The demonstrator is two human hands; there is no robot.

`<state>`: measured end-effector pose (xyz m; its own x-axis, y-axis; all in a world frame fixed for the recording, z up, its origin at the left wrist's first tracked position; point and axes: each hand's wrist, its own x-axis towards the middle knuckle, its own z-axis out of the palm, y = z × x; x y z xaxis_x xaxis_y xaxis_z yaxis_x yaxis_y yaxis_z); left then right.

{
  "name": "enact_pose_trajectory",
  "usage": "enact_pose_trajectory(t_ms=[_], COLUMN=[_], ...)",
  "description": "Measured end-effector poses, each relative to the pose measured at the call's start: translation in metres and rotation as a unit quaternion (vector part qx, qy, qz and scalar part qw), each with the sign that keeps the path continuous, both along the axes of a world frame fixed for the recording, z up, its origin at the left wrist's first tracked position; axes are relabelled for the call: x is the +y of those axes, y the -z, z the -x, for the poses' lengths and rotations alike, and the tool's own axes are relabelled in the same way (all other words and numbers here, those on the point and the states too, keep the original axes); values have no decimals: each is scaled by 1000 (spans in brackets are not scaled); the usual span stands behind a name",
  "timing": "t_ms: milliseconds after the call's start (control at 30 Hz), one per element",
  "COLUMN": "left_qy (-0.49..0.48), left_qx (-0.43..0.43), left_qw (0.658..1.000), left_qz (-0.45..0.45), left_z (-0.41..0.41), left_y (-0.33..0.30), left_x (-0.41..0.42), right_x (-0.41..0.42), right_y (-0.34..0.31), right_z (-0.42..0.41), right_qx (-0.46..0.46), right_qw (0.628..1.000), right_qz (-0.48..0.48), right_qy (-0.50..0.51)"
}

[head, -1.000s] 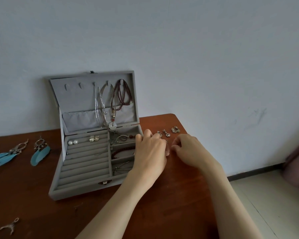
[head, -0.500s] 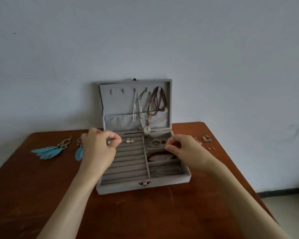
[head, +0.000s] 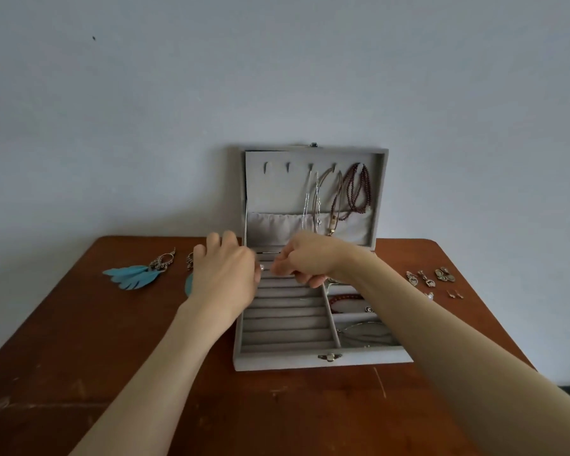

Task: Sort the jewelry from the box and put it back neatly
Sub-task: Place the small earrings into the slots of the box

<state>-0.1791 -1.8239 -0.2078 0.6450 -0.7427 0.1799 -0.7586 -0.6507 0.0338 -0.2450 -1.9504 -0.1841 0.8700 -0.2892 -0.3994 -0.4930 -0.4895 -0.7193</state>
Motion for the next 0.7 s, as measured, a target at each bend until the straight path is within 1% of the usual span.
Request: enact_pose_trajectory(t_ms=[133, 200, 300, 433, 533, 633, 700], left_qy=[-26, -35, -41, -35, -19, 3, 12], left_qx=[0, -2, -12, -15, 41, 117, 158], left_qw=[999, 999, 999, 999, 996, 977, 964], left_qz=[-37, -41, -20, 35, 83, 176, 214], left_z=[-2, -1, -2, -2, -6, -16, -20], left_y=[1, 0, 2, 7, 3, -6, -10], left_x=[-5, -8, -8, -2, 0, 4, 8], right_x=[1, 3, 4, 7, 12, 15, 15], right_y=[4, 4, 3, -1, -2, 2, 4], right_z=[-5, -7, -11, -12, -14, -19, -21], right_qx=[5, 9, 18, 19, 18, 22, 21], right_qw=[1000, 999, 999, 998, 999, 998, 998], right_qz=[22, 30, 42, 51, 46, 52, 55], right_qy=[16, 20, 22, 13, 13, 13, 14])
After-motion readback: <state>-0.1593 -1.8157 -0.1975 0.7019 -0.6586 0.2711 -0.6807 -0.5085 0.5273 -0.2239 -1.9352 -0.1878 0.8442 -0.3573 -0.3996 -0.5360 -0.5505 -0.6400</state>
